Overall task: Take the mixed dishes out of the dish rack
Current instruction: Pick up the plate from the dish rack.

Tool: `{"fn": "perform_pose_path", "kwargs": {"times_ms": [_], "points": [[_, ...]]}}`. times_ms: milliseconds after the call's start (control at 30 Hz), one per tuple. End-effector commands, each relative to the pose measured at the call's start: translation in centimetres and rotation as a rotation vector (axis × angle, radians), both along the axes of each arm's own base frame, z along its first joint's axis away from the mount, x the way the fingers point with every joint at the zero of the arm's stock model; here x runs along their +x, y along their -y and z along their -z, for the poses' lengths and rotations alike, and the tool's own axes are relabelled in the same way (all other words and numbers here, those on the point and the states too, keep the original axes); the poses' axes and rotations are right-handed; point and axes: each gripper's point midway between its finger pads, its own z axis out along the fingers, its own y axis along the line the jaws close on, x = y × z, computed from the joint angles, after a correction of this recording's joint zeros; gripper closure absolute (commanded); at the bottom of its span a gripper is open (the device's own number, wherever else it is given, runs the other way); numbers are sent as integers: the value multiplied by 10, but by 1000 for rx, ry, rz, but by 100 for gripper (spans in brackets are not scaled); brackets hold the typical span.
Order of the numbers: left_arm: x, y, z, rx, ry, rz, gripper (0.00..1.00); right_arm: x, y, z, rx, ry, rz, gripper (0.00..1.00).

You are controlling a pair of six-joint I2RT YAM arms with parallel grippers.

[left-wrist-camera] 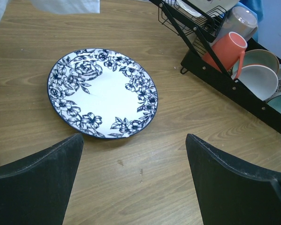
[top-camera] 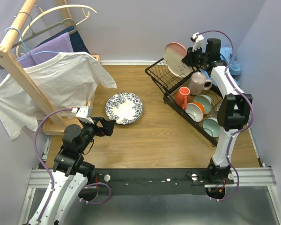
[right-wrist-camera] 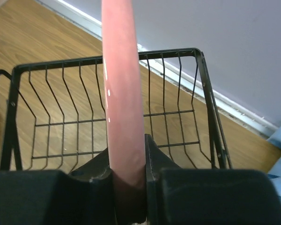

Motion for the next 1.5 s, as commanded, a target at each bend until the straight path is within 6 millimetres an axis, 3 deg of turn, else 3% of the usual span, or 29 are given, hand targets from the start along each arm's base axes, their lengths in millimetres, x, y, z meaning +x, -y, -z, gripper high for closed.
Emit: {"fn": "perform_pose_path", "kwargs": {"times_ms": [0,167,367,633,733,900,933,1000,1067,1133,1167,1267,1300,1367,1400,1467], "points": [[-1,4,-3,7,15,28,1,-7,1,-13,-1,-8,-23,91],[-1,4,-3,6,16,29,1,-14,4,-37,-45,56,-27,99],[-1,4,-3,7,15,25,1,-18,9,-61,-76,122,-21,99],[0,3,-3,8,13,22,1,-30,11,-111,-82,241,-8,99],[0,4,-2,7,6,21,1,-37,13,-121,-80,260,4,99],[2,4,0,0,-11,18,1,-63,12,-149,-16,291,27,99],[2,5,1,-1,-16,19,1,-67,9,-142,1,278,23,99],[3,5,3,-5,-26,18,1,-85,4,-157,66,287,18,99],[5,7,6,-14,-42,15,1,-96,0,-151,136,263,22,99],[8,8,6,-34,-52,10,1,-114,-4,-172,182,315,3,99],[9,10,8,-37,-62,14,1,-118,-7,-159,242,260,13,99],[15,18,6,-76,-73,31,1,-139,-13,-169,344,243,8,99],[17,21,2,-93,-63,42,1,-144,-15,-153,370,199,9,99],[22,26,3,-111,-82,48,1,-159,-20,-163,462,189,1,99],[25,29,-1,-136,-76,52,1,-165,-23,-144,492,135,-4,99],[30,35,1,-154,-101,68,1,-180,-29,-149,591,99,-20,99]]}}
